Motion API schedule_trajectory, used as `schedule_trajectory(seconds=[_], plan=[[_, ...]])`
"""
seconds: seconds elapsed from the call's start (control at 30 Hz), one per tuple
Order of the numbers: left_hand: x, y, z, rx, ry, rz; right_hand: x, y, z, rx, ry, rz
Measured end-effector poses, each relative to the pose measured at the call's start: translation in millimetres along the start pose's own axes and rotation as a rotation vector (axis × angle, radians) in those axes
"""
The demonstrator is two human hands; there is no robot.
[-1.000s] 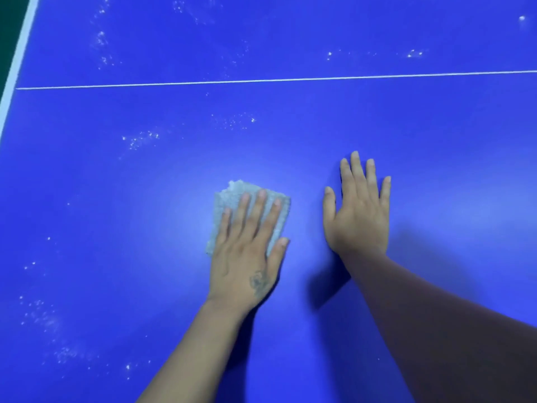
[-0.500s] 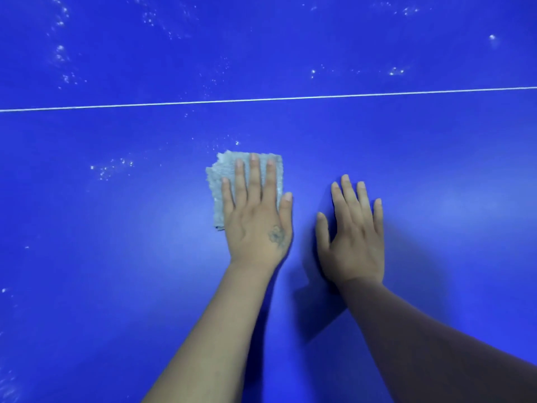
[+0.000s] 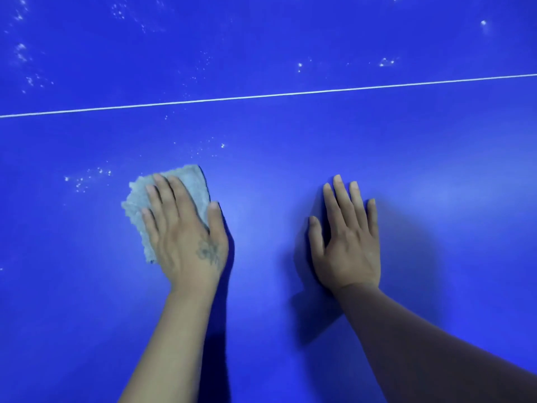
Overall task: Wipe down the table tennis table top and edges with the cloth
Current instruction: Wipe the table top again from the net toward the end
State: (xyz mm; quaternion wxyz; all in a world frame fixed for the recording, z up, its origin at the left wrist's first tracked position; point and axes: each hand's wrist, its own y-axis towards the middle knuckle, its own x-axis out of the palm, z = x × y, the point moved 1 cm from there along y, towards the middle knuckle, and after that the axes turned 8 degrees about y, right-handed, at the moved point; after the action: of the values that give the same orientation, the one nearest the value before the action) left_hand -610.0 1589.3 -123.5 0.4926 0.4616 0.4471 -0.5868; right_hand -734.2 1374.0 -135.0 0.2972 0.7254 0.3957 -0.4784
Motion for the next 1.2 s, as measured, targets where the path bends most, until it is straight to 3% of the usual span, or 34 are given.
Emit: schedule_trajectory(seconds=[0.17, 0.27, 0.43, 0.53, 0.8, 1.03, 1.1, 1.2], plan=[[5.5, 75.1, 51.0, 0.042, -0.062, 0.015, -0.1, -0.2, 0.7, 0.003, -0.006, -0.008], [13.3, 90.9, 91.8, 0.166, -0.054, 0.028, 0.5, 0.3, 1.0, 0.006, -0.002, -0.001], [24.2, 49.3, 129.2, 0.492, 0.006, 0.052, 1.9, 0.7, 1.4, 0.004, 0.009, -0.003], [26.0, 14.4, 116.0, 0.567, 0.047, 0.042, 2.0, 0.9, 2.0, 0.009, 0.003, -0.019], [11.4, -4.4, 51.1, 0.371, 0.074, 0.021, 2.6, -0.5, 0.3, 0.002, 0.006, 0.000], [16.6, 91.8, 106.4, 0.124, 0.042, 0.052, 3.8, -1.7, 0.5, 0.007, 0.026, 0.010], [20.0, 107.4, 139.0, 0.150, 0.017, 0.029, 4.0, -1.6, 0.2, 0.006, 0.037, 0.017], [26.0, 108.8, 179.2, 0.326, 0.027, 0.016, 4.3, -1.2, -0.2, 0.002, 0.044, 0.025]])
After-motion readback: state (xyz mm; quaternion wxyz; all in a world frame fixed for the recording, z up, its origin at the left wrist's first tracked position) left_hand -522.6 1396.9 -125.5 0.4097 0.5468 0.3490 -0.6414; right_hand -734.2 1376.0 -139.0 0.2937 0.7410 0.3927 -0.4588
